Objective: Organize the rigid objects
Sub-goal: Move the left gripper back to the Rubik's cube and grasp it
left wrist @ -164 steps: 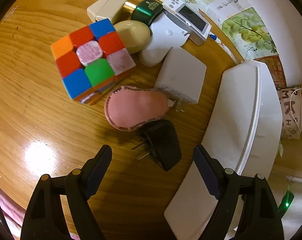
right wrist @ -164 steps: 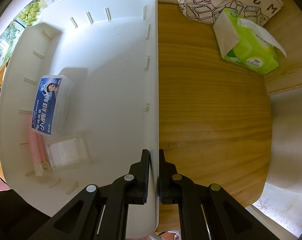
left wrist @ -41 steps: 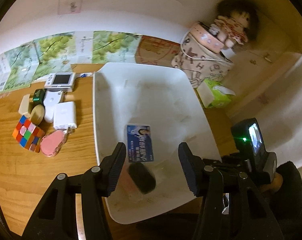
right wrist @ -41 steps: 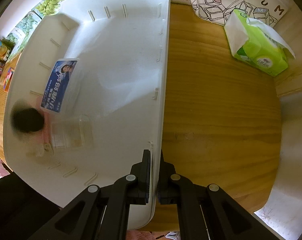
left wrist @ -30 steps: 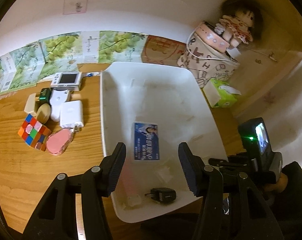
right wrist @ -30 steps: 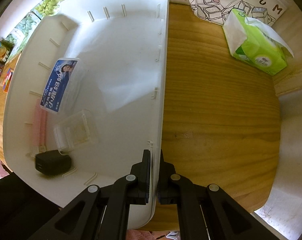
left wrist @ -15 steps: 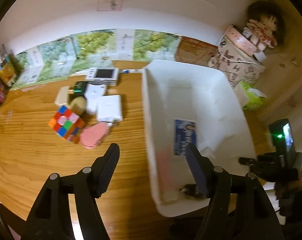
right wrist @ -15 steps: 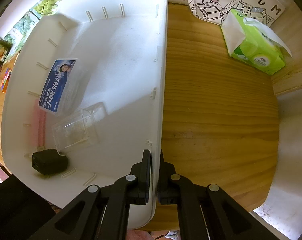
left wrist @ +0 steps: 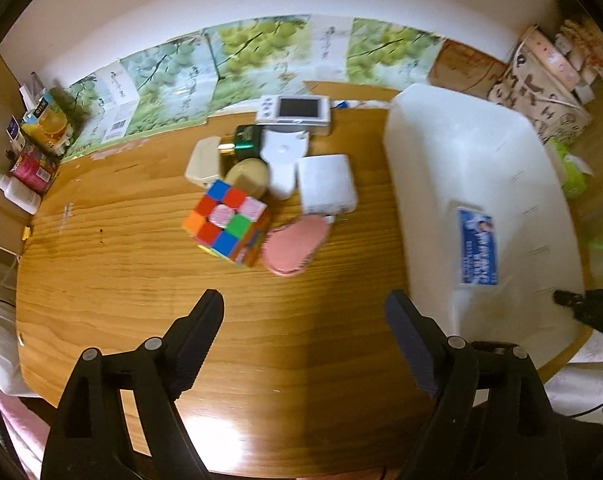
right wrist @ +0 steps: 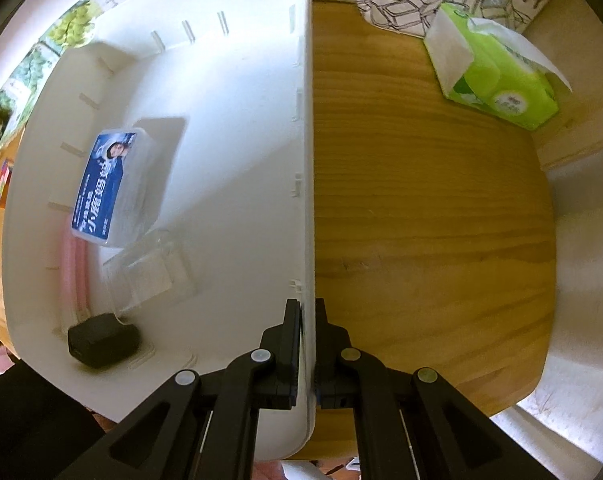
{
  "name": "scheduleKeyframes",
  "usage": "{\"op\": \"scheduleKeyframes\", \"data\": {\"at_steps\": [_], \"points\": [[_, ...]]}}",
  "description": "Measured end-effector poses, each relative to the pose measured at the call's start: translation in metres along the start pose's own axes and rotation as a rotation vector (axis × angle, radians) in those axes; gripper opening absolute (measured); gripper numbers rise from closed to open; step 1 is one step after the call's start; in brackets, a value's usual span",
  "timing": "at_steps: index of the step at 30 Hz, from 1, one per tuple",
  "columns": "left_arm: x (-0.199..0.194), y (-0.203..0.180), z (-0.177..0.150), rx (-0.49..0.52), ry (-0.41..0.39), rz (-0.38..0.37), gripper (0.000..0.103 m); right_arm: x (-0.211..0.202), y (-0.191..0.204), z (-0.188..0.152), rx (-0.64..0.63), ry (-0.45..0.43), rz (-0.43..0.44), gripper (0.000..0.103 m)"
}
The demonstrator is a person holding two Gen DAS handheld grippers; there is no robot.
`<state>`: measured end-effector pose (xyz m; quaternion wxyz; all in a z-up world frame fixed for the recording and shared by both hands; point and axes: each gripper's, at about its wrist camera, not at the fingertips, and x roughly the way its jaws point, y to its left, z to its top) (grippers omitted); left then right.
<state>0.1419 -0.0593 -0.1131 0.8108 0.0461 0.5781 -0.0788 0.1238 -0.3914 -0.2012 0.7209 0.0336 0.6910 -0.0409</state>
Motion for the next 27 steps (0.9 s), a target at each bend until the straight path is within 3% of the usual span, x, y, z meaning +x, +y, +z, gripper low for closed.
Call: {"op": "scheduleKeyframes", "data": {"at_steps": [11,18,27], "points": [[0.03,0.038,0.03,0.059,0.098,-0.01,0.093,0.002,-0.012,0.004,0.108,-0.032,-0.017,0.008],[0.06,0.059,0.044,0.033,0.159,-0.009,0.093,0.0,-0.011,-0.005,0.138,-0.078,-0.031,0.01],[0.086,0.074,0.055,0.01,0.196,-0.04,0.093,-0.005,-0.015,-0.012,0.179,-0.069,-0.047,0.011]]}}
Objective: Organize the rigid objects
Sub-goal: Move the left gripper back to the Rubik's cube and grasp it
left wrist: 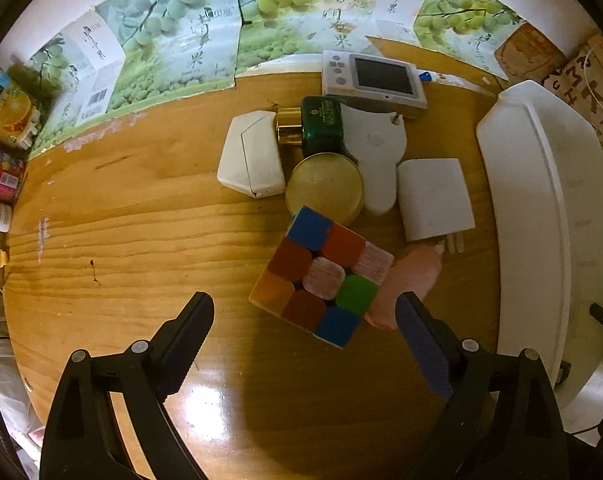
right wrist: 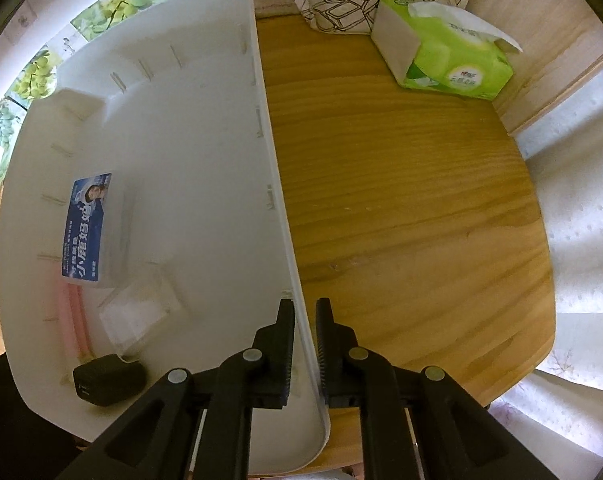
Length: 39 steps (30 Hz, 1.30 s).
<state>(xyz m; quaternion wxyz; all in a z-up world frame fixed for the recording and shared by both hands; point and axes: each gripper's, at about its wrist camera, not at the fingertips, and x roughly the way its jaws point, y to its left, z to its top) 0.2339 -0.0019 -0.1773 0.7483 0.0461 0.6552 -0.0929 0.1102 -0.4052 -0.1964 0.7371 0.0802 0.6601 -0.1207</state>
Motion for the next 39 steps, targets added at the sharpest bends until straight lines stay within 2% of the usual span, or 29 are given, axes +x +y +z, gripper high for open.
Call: {"op": "scheduleKeyframes", "data": {"at_steps": [12,14,18,39], "points": [[0.019,0.007,0.015,-0.018,0.023,-0.074,0.093,-0.001,0.0,0.008,0.037,0.021,-0.024,0.013],[0.02,0.008,0.015,-0.024,0.024,-0.078,0.091,-0.001,0.0,0.009,0.041,0.023,-0.021,0.013],[0.023,0.008,0.019,-0.051,0.047,-0.121,0.076,-0.002,-0.001,0.011,0.046,0.026,-0.015,0.013],[0.012,0.005,0.01,-0.078,0.042,-0.108,0.07,0.004,0.002,0.01,0.023,0.039,-0.02,0.013]]}}
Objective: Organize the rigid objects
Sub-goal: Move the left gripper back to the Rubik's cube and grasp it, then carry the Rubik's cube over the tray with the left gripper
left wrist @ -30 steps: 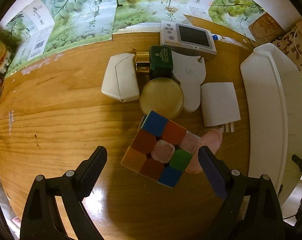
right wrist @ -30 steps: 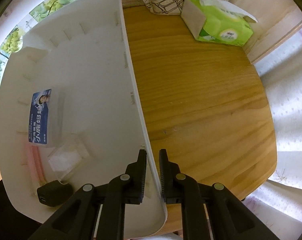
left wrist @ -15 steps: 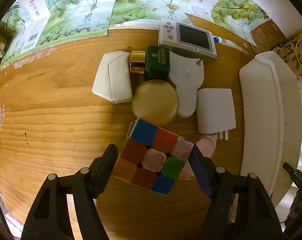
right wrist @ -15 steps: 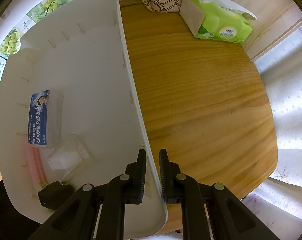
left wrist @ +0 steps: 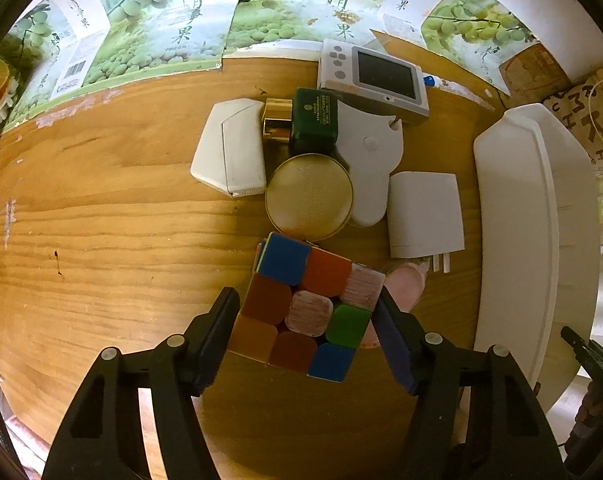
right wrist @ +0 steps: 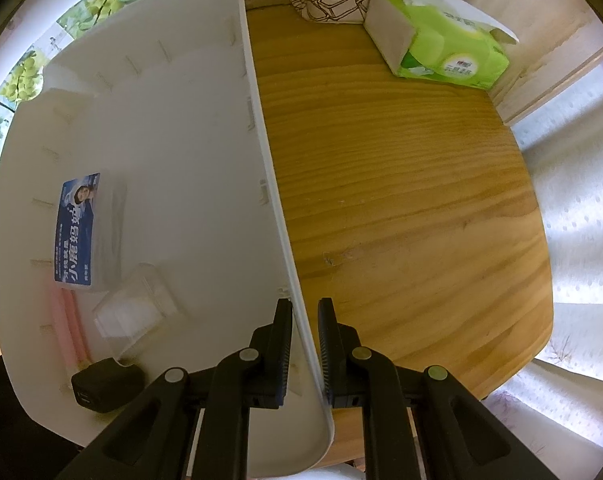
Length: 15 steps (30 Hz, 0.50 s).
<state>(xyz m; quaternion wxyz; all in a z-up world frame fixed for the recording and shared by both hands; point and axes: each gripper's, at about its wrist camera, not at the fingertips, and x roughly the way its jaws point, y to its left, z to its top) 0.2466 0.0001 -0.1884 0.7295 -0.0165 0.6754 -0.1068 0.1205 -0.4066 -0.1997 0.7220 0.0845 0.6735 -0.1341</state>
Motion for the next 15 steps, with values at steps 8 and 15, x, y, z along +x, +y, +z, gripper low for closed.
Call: {"op": "scheduleKeyframes", "data": {"at_steps": [8,15], "points": [[-0.015,-0.004,-0.009,-0.014,-0.032,0.002,0.07,0.004,0.004,-0.001,-0.018,0.001,0.003,0.013],[-0.03,-0.015,-0.018,-0.019,-0.069,0.004,0.07,0.004,0.007,-0.003,-0.052,-0.009,0.006,0.012]]}}
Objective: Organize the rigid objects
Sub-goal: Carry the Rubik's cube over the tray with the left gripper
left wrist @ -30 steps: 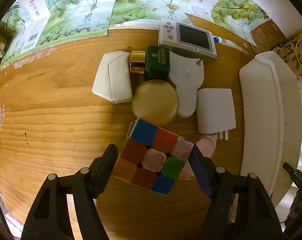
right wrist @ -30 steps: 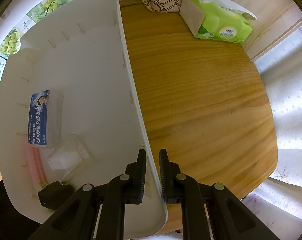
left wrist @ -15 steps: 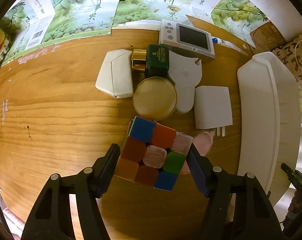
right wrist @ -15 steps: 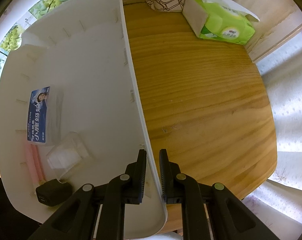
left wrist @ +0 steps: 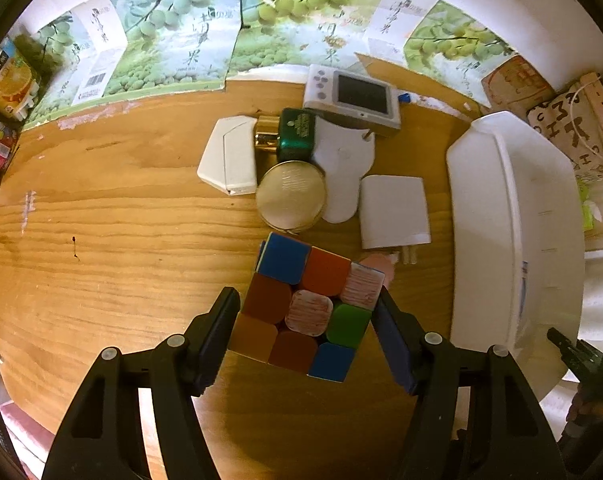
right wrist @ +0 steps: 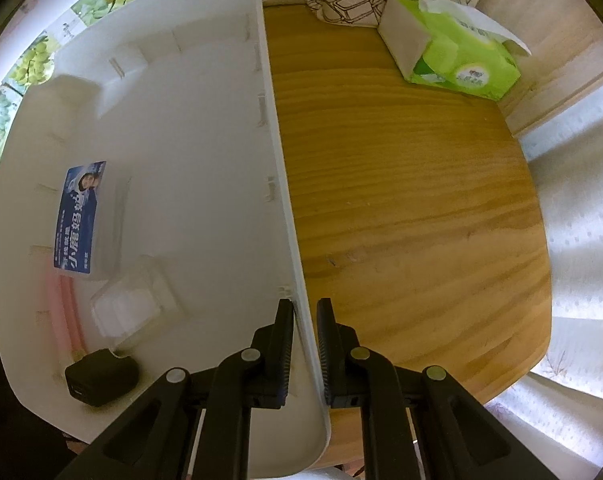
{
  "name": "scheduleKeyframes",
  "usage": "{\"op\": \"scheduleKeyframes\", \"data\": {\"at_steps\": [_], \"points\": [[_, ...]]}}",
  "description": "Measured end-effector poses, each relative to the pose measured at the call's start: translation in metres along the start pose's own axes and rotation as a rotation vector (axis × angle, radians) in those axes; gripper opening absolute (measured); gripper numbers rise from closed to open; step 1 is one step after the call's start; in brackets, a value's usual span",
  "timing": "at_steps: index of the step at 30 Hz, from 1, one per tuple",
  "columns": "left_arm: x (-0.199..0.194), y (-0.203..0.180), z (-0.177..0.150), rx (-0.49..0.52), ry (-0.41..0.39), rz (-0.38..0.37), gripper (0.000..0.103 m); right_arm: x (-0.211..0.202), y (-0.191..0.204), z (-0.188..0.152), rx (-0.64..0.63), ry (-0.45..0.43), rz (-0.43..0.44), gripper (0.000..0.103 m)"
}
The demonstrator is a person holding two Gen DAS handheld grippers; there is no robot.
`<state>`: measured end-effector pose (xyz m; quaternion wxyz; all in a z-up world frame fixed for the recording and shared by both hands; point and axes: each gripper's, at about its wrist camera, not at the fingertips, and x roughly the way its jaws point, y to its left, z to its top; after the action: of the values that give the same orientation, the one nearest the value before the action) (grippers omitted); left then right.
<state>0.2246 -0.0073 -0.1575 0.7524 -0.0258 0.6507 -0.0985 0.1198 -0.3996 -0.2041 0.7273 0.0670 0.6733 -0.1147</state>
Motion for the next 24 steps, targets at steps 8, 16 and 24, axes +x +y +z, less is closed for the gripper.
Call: {"op": "scheduleKeyframes", "data": {"at_steps": [8,16,24], "points": [[-0.022,-0.02,-0.012,-0.007,-0.046,0.002,0.069,-0.001,0.003,-0.001,-0.051,-0.008,0.013,0.01],[-0.038,-0.049,-0.024,-0.002,-0.079,-0.017,0.068,-0.005,0.006,-0.005,-0.101,-0.02,0.038,0.008],[-0.051,-0.086,-0.04,0.035,-0.112,-0.032,0.068,-0.006,0.007,-0.013,-0.163,-0.026,0.073,0.007]]}}
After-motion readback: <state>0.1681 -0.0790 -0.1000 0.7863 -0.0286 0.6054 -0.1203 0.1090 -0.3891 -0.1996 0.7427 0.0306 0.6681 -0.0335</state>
